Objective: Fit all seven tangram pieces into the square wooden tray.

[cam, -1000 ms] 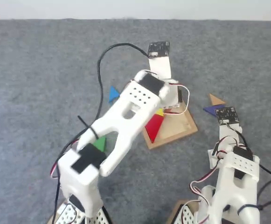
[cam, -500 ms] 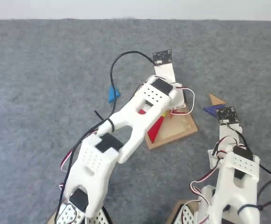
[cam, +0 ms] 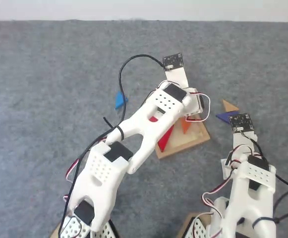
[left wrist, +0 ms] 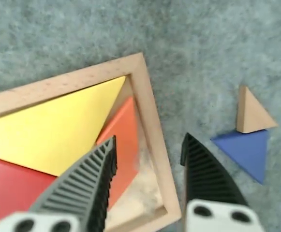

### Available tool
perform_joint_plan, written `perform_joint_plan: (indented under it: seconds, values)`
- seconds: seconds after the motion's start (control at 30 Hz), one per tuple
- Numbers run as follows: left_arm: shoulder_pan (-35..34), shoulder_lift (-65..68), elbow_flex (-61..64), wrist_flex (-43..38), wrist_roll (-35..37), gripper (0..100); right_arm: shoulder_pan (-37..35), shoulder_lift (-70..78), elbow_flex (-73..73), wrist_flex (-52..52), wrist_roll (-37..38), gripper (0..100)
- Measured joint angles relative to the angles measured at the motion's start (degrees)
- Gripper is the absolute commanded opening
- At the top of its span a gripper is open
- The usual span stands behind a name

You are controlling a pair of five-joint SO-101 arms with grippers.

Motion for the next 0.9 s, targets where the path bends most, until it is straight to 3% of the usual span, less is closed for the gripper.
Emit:
perform_joint_plan:
  seconds: [0.3, 0.53, 0.7, 0.9]
  values:
    - [-1.7, 0.0, -0.6, 0.0, 0.2, 17, 0.0, 0.0, 0.0, 0.0, 0.0, 0.9]
    - [-8.0, -7.0, -6.0, 7.9, -7.1, 16, 0.0, 0.0, 0.2, 0.0, 0.0, 0.9]
    - [-15.3, -17.1, -7.8, 16.0, -16.4, 8, 0.0, 0.0, 0.2, 0.0, 0.0, 0.9]
    - [-25.3, -27.3, -8.1, 27.6, -37.3, 12, 0.0, 0.0, 0.2, 0.0, 0.0, 0.9]
